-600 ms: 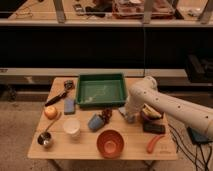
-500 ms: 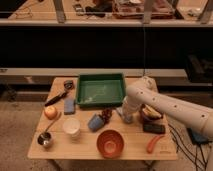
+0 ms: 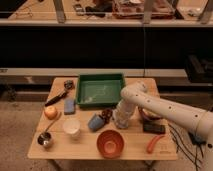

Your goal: Wipe table surface with towel

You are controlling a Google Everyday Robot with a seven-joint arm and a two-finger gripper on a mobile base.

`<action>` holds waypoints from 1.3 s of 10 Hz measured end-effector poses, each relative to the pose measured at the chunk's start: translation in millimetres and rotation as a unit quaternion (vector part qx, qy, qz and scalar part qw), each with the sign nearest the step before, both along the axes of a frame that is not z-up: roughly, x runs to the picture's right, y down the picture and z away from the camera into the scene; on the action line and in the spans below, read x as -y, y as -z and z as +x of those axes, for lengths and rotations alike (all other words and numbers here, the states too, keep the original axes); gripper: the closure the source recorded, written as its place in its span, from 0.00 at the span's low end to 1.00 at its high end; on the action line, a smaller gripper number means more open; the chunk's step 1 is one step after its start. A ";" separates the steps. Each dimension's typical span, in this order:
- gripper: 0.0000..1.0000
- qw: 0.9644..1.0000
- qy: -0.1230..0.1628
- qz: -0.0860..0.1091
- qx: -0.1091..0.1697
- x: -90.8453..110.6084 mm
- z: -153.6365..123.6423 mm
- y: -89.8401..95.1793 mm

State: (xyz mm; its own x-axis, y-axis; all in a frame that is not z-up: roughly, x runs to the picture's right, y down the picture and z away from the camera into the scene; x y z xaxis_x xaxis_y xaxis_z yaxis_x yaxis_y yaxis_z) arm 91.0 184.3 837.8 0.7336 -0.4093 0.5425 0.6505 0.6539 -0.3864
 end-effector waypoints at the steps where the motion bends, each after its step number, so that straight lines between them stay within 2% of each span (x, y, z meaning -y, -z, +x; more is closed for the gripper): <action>1: 0.86 1.000 0.007 -0.008 0.004 -9.5 3.6 6.6; 2: 0.86 1.000 0.012 -0.018 0.007 -19.8 12.2 13.9; 6: 0.86 0.998 0.021 -0.059 -0.006 -28.4 65.1 28.2; 9: 0.86 0.997 0.004 -0.078 -0.021 -31.6 83.0 28.8; 12: 0.82 0.996 -0.010 -0.083 -0.024 -33.4 88.4 28.1; 13: 0.76 0.996 -0.009 -0.083 -0.023 -33.2 87.5 28.0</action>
